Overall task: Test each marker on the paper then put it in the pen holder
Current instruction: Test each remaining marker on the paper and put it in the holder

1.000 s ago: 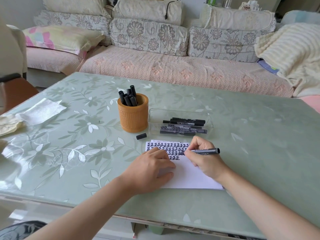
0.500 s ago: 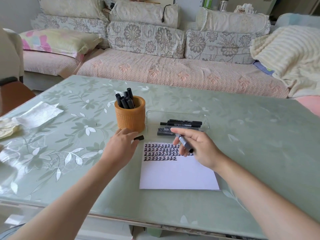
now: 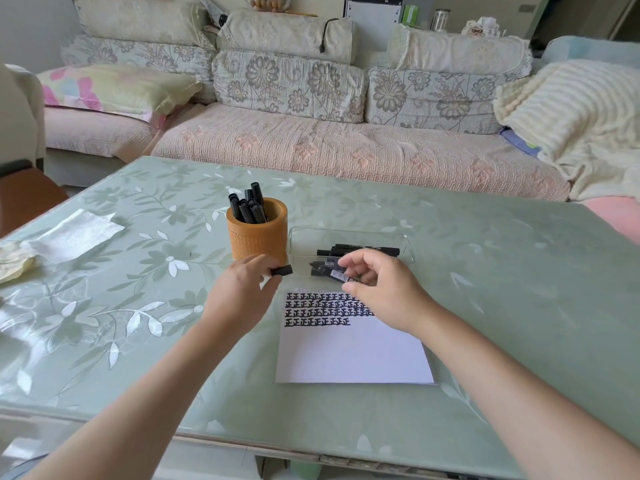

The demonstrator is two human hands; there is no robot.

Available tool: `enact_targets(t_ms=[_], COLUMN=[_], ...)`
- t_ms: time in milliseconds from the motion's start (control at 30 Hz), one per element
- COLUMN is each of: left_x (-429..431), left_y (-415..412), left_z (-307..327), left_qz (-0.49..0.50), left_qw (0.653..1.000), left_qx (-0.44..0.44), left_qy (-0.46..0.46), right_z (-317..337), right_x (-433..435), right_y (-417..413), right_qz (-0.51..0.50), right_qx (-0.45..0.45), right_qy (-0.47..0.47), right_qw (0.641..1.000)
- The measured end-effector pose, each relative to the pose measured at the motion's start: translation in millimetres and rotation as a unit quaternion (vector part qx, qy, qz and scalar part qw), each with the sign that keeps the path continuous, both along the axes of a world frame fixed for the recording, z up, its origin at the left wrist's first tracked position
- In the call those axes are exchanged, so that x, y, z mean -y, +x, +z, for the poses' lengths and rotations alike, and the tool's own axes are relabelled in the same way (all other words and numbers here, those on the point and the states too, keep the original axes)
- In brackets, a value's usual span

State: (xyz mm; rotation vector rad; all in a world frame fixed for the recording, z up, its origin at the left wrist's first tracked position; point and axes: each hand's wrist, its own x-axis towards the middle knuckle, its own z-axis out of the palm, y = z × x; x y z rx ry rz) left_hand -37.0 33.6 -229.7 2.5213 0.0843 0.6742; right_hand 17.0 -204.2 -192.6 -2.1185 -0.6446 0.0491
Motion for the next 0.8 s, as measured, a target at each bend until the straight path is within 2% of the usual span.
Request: enact_targets(t_ms=[133, 300, 800], left_x=[5.0, 9.4, 12.3], left_y=[-3.8, -7.6, -10.6], left_z=[2.5, 4.0, 11.4], left_qz=[-0.046, -0.084, -0.174], left_qw=[0.999, 0.996, 0.985], left_qx=[0.023, 0.03, -0.002], left_qy=[0.004, 0.012, 0.009], right_z=[0.3, -2.0, -3.1], right_x=[1.0, -1.6, -13.8], right_y=[2.7, 4.9, -4.3], right_qz=[-0.037, -0.035, 0.027], right_qx=[0.094, 0.128, 0.077], right_qy=[-0.085, -0.132, -0.126], right_qw=[0.991, 0.982, 0.989])
